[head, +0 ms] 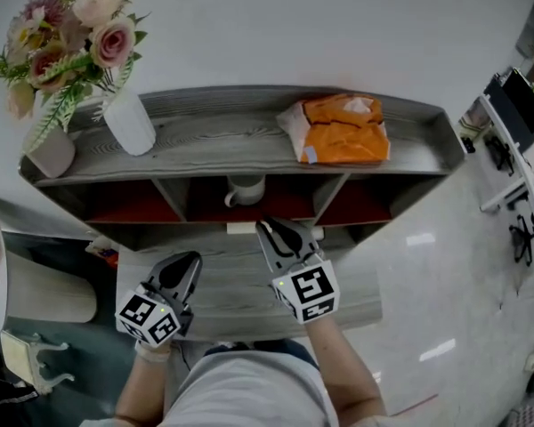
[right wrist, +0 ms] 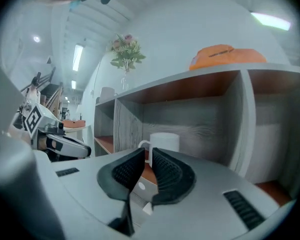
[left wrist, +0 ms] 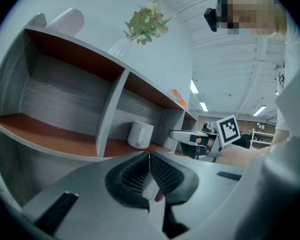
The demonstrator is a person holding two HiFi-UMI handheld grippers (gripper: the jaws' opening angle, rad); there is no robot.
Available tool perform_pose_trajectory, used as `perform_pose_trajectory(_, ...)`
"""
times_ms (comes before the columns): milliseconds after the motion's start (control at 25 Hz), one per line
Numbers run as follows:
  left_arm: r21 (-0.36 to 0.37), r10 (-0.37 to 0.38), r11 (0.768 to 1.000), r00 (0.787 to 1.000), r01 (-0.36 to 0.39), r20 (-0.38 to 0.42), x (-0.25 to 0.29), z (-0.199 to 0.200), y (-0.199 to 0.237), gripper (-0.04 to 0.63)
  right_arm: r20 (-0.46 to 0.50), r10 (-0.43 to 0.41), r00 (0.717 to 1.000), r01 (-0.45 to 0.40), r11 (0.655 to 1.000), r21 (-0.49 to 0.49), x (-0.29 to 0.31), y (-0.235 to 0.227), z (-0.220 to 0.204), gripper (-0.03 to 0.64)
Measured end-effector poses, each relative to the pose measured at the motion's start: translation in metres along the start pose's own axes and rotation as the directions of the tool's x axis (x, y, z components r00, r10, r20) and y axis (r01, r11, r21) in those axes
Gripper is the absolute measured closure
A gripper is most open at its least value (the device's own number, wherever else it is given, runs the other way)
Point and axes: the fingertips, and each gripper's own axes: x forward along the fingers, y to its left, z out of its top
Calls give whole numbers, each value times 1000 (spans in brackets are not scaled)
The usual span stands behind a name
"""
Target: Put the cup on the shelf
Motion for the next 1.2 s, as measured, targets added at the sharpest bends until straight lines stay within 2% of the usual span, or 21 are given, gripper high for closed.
perform_pose_trajectory(320, 29, -84, 996, 996, 84, -16, 29, 3, -30, 578, 46, -37, 998, 34, 997, 62, -42, -1, -8, 572)
perform_pose_trajectory(560, 37, -124, 991, 992, 125, -27, 42, 2, -49, 578, 64, -30, 997, 23, 993, 113, -64, 3, -21, 574)
perform_pose_trajectory(800, 29, -144, 989, 989, 145, -42, 48, -5, -62, 578, 81, -54, 995, 40, 986, 160, -79, 3, -25, 575)
perform_pose_trajectory(1200, 19, -147, 989, 988, 148, -51, 52, -9, -70, 578, 93, -60, 994, 44, 984, 172, -85, 1, -27, 575)
